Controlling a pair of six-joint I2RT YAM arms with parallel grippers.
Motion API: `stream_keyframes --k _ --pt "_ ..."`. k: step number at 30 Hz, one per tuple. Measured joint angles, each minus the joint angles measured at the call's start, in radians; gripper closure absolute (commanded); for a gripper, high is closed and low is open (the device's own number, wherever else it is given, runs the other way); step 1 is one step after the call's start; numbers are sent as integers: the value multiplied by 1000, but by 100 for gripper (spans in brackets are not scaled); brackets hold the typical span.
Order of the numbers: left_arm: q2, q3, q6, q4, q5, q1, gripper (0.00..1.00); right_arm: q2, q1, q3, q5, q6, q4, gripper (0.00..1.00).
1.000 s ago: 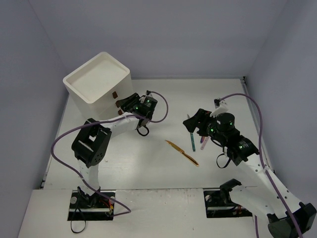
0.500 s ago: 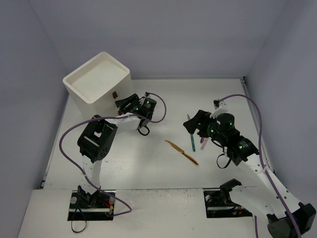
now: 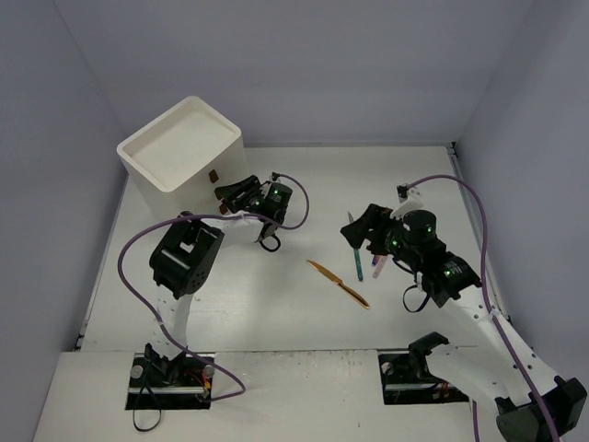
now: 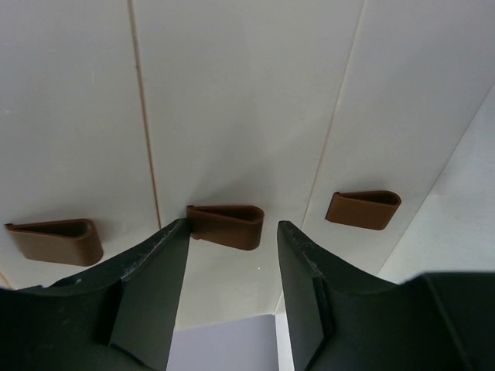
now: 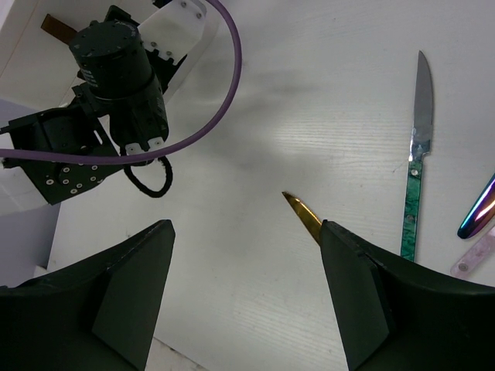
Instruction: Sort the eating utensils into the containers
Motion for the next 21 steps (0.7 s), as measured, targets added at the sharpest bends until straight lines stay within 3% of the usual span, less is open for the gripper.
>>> stream_keyframes --k 9,14,21 --pt "5 4 33 25 -28 2 79 0 -4 -14 -1 0 -2 27" --pt "5 8 43 29 -38 2 100 0 -4 -15 -2 0 -3 27" --pt "-1 7 44 32 -42 -1 100 0 -4 -16 -3 0 -3 27"
